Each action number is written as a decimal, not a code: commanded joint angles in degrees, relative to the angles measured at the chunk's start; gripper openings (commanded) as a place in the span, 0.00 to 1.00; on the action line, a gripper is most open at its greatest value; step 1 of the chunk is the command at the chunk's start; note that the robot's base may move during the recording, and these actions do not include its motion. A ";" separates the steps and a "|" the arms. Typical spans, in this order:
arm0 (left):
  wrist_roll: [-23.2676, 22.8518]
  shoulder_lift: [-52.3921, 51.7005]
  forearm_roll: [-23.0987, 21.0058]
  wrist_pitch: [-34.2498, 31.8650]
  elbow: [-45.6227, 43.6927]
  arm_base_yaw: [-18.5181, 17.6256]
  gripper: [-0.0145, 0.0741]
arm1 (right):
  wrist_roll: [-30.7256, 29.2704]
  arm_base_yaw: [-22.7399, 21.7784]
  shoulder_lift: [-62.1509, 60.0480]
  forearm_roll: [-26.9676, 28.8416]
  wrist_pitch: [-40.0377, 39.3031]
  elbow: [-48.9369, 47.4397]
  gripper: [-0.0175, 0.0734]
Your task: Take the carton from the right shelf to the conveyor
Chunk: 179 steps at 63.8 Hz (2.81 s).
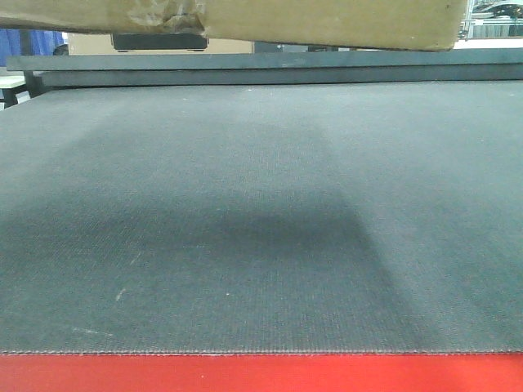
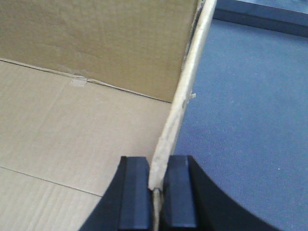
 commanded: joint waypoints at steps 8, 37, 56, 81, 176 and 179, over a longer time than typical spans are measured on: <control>0.37 -0.31 0.86 -1.94 -0.45 -0.42 0.14 | -0.69 0.24 -0.78 0.49 -3.39 -0.20 0.12; 0.37 -0.02 -0.86 -1.94 -0.45 -0.42 0.14 | -0.69 0.21 -0.68 0.33 -2.40 -0.20 0.12; 0.37 8.00 -11.34 -11.64 1.98 4.26 0.14 | -0.69 -8.86 1.35 1.01 -1.14 -0.20 0.12; 0.37 19.39 -10.29 -21.34 7.24 6.43 0.14 | -0.69 -11.72 15.48 1.48 -3.36 -0.11 0.12; 3.94 -12.23 -13.92 -33.87 39.49 23.08 0.18 | -0.79 -23.09 -7.85 0.40 -7.52 24.34 0.11; 3.94 -15.69 -14.30 -37.26 44.61 23.08 0.18 | -0.79 -23.09 -10.84 0.40 -10.14 28.57 0.11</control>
